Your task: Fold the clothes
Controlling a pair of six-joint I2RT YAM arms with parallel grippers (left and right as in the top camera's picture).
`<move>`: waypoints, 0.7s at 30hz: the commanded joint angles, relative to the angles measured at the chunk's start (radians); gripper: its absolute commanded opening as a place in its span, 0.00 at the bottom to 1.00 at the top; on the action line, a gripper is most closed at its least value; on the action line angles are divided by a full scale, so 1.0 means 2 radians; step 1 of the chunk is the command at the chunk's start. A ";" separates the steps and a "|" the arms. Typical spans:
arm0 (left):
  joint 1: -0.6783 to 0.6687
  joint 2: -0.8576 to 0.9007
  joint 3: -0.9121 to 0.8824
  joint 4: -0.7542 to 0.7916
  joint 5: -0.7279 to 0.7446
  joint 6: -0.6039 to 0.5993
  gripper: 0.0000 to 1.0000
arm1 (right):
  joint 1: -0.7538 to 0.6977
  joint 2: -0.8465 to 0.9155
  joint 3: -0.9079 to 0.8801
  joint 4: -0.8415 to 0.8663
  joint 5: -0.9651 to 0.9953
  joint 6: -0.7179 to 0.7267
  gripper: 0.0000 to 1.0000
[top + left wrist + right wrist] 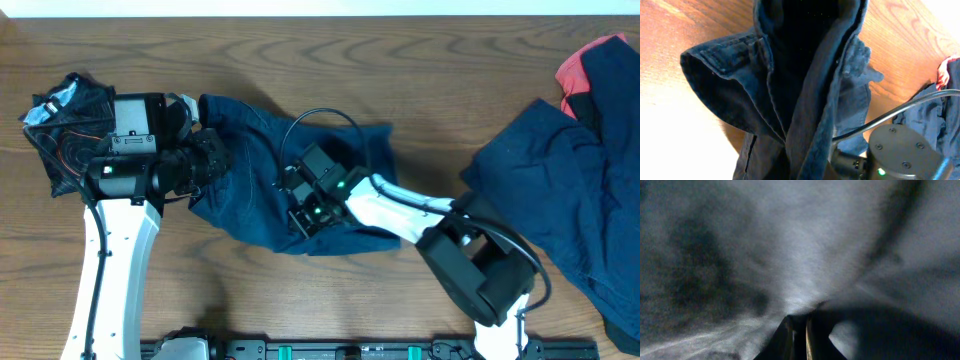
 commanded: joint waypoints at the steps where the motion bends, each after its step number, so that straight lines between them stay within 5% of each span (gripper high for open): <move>1: 0.000 -0.005 0.012 0.001 0.008 0.001 0.06 | -0.042 -0.058 0.016 -0.036 0.065 0.009 0.13; 12: 0.000 -0.004 0.012 -0.002 -0.020 0.001 0.06 | -0.185 -0.131 0.011 -0.212 0.163 0.007 0.05; 21: -0.011 -0.004 0.012 0.006 -0.020 -0.019 0.06 | -0.177 -0.094 -0.065 -0.225 0.138 0.013 0.05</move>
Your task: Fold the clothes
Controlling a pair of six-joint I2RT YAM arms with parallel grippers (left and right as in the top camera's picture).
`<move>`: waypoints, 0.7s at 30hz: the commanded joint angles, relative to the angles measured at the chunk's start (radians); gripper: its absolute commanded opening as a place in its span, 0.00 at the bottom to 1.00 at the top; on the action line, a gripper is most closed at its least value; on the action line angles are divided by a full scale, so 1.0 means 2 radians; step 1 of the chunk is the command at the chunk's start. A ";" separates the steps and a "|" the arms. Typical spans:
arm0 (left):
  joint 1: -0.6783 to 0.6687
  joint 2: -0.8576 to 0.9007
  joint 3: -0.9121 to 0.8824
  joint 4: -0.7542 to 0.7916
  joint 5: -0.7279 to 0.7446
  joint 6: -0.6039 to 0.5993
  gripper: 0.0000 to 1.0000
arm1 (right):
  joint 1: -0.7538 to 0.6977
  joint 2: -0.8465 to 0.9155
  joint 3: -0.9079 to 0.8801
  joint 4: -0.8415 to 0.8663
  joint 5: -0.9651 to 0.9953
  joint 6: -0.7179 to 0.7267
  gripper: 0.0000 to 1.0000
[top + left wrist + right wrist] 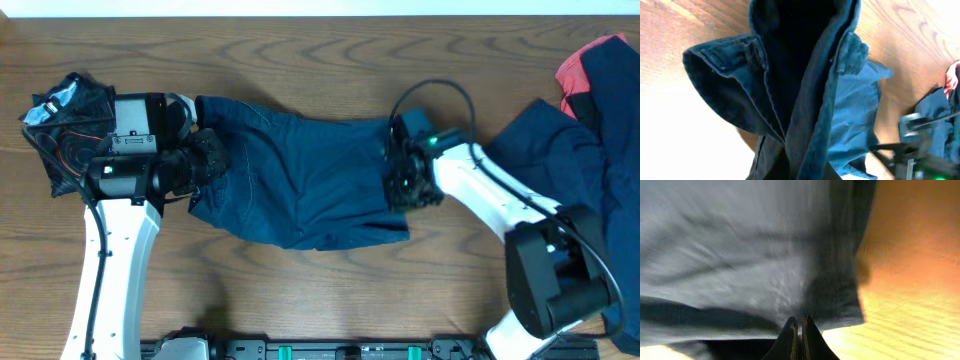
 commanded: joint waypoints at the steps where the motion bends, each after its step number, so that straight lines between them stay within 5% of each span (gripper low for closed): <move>1: -0.014 -0.004 0.012 0.008 -0.001 -0.021 0.06 | 0.016 0.010 -0.035 0.011 -0.009 0.012 0.05; 10: -0.126 0.002 0.012 0.064 0.002 -0.111 0.06 | 0.049 0.010 -0.091 0.037 -0.026 0.027 0.04; 21: -0.266 0.101 0.012 0.141 -0.037 -0.145 0.06 | 0.072 0.010 -0.093 0.034 -0.026 0.042 0.03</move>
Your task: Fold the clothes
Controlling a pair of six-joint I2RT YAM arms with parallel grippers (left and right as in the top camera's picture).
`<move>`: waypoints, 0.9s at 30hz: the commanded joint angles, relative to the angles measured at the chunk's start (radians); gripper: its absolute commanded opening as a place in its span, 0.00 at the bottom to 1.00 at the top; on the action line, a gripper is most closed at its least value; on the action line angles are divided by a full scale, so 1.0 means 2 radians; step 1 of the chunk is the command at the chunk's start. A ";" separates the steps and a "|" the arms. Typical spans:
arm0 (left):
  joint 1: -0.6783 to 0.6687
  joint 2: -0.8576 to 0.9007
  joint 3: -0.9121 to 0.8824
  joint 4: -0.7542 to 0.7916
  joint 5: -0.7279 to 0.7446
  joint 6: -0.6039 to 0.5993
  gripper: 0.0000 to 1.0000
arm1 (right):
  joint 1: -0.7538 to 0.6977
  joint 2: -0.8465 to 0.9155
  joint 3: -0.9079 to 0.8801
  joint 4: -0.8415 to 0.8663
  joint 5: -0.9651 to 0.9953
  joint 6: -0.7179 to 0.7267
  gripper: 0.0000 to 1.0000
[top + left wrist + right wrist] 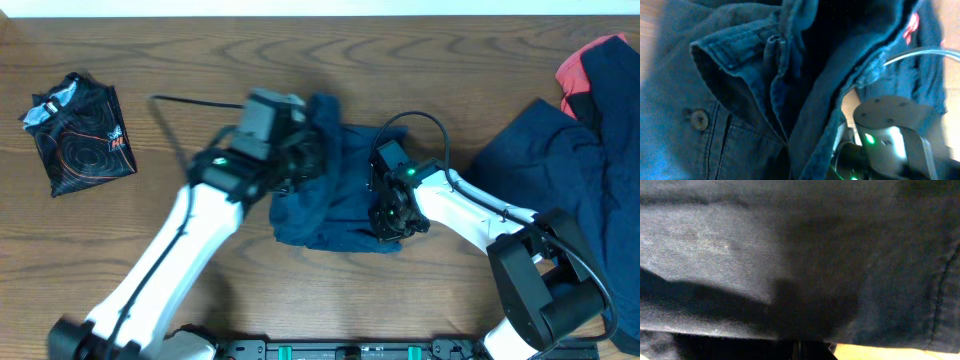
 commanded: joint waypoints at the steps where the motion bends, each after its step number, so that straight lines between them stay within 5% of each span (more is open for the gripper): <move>1: -0.024 0.036 0.012 0.021 -0.015 -0.014 0.06 | 0.012 0.019 -0.023 -0.005 -0.007 0.013 0.02; 5: -0.039 0.060 0.012 0.050 -0.014 -0.014 0.11 | 0.011 0.019 -0.023 -0.013 -0.007 0.021 0.01; 8: -0.040 0.058 0.012 0.068 -0.011 -0.014 0.42 | 0.008 0.014 -0.019 -0.029 -0.006 0.023 0.01; 11: -0.030 0.043 0.013 0.086 -0.009 0.008 0.61 | -0.005 -0.008 -0.006 -0.062 0.011 0.031 0.01; 19: 0.048 -0.025 0.022 0.075 -0.048 0.060 0.61 | -0.091 -0.141 0.090 -0.155 0.113 0.059 0.05; 27: 0.077 0.035 0.014 0.028 -0.080 0.086 0.61 | -0.102 -0.202 0.110 -0.097 -0.048 -0.039 0.05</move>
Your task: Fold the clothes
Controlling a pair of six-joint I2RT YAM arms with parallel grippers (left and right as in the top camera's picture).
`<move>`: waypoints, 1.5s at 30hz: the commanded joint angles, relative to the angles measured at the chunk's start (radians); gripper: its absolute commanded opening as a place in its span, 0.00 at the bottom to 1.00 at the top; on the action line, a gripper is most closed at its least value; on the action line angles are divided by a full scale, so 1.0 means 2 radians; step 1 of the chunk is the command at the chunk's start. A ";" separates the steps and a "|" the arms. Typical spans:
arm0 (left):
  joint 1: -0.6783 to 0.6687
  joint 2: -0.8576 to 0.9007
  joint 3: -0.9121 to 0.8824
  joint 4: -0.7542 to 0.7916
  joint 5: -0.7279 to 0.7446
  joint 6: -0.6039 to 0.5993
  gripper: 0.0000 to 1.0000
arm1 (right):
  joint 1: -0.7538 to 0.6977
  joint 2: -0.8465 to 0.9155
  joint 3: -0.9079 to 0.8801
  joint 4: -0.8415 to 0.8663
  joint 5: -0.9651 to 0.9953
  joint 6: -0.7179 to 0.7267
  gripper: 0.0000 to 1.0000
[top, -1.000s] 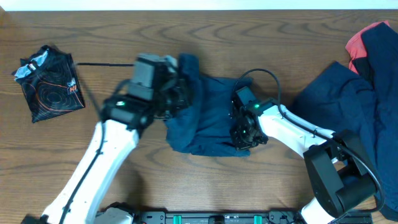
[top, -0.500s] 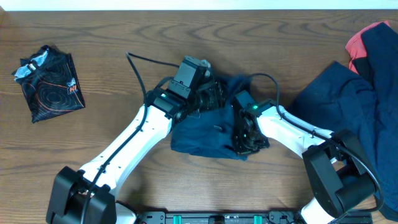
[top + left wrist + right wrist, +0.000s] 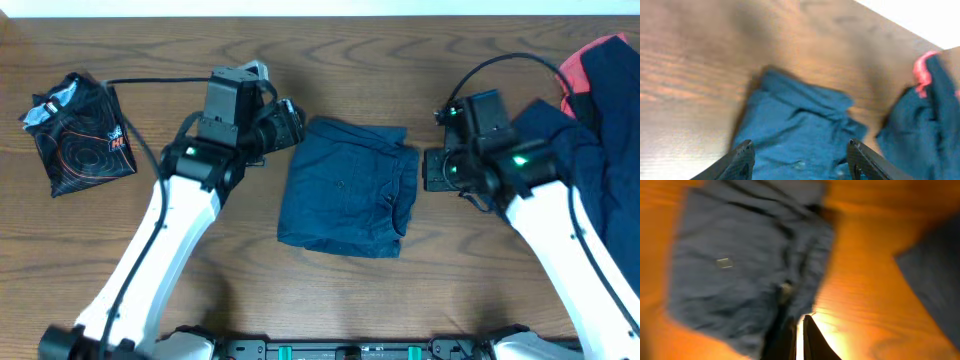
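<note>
A dark blue garment [image 3: 345, 185] lies folded in a rough rectangle in the middle of the wooden table [image 3: 300, 300]. My left gripper [image 3: 292, 126] hovers just off its upper left corner, open. In the left wrist view its fingers [image 3: 743, 156] stand wide apart above the garment [image 3: 800, 125] with nothing between them. My right gripper [image 3: 428, 170] sits just right of the fold's right edge. The blurred right wrist view shows it [image 3: 798, 335] shut and empty, over bare wood beside the garment [image 3: 740, 270].
A pile of dark blue and red clothes [image 3: 590, 150] covers the table's right end, close behind the right arm. A black patterned folded item [image 3: 75, 120] lies at the far left. The pile [image 3: 925, 110] also shows in the left wrist view.
Both grippers were in the bunched cloth; now both are off it. The left has let go and opened at the upper left. The right stands to the right, and the garment lies flat and folded.
My left gripper held the garment's left end while the right was pressed into its middle. Then the right was at the right end with the garment stretched wide. Then the left end was over the right half. Now the garment lies folded and released.
</note>
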 commanded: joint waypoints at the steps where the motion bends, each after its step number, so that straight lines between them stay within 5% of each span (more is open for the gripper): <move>1: 0.000 0.050 -0.003 -0.013 -0.015 0.019 0.61 | 0.015 0.015 -0.013 -0.001 -0.103 -0.050 0.05; 6: -0.001 0.125 -0.003 -0.024 0.006 0.019 0.61 | 0.055 0.046 -0.052 0.002 -0.192 -0.061 0.04; 15: -0.002 0.220 -0.003 -0.069 0.043 0.019 0.55 | 0.109 0.134 -0.139 0.037 -0.164 -0.041 0.04; 21: -0.003 0.232 -0.003 -0.180 0.049 0.009 0.53 | 0.070 0.188 -0.150 0.063 -0.007 0.077 0.02; 30: -0.033 0.212 -0.003 -0.289 0.105 -0.057 0.63 | -0.021 0.198 -0.134 0.253 -0.009 0.034 0.05; 37: -0.030 0.106 0.005 -0.278 -0.031 -0.067 0.72 | -0.026 0.195 -0.056 0.167 -0.021 -0.026 0.14; 39: -0.019 0.067 0.006 -0.239 -0.100 -0.047 0.94 | -0.027 0.192 -0.035 0.133 -0.014 -0.027 0.18; 45: 0.019 0.037 0.006 -0.098 -0.127 0.127 0.98 | -0.025 0.166 -0.018 0.103 -0.015 -0.025 0.30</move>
